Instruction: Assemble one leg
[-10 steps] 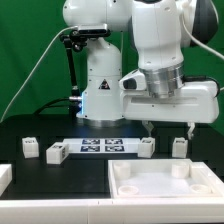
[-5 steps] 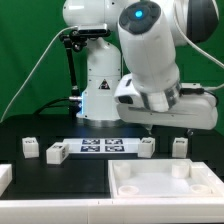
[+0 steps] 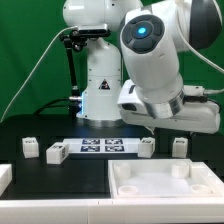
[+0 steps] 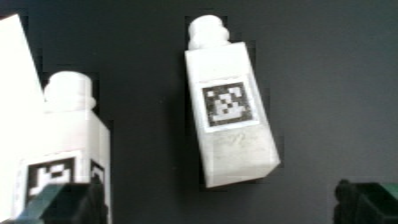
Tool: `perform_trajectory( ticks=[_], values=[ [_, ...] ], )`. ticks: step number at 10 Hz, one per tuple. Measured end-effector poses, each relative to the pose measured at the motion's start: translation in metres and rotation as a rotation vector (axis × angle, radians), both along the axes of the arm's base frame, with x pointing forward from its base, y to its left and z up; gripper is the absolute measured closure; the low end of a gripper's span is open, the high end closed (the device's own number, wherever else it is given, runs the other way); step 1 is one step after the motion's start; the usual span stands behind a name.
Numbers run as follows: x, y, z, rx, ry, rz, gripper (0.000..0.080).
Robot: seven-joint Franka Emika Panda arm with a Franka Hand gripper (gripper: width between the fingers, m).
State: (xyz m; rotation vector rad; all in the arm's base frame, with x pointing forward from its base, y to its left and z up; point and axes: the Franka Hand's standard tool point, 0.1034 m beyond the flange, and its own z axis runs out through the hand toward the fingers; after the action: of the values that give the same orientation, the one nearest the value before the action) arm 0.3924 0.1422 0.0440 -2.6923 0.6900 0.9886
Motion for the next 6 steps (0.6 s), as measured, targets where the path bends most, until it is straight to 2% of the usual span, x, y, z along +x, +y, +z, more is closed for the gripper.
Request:
perform_trajectory(
  ticks=[2,3,4,6],
  values=[
    [-0.010,0.015,-0.005,0.026,-0.031,0.061,0.0150],
    [-0.011,0.015,-0.010,0.040,-0.052,0.081,0.0150],
    [-0.016,0.014,-0.015,0.033,-0.053,0.076,0.0150],
    [-0.017,0.013,-0.015,0.022,-0.045,0.061,0.0150]
  ],
)
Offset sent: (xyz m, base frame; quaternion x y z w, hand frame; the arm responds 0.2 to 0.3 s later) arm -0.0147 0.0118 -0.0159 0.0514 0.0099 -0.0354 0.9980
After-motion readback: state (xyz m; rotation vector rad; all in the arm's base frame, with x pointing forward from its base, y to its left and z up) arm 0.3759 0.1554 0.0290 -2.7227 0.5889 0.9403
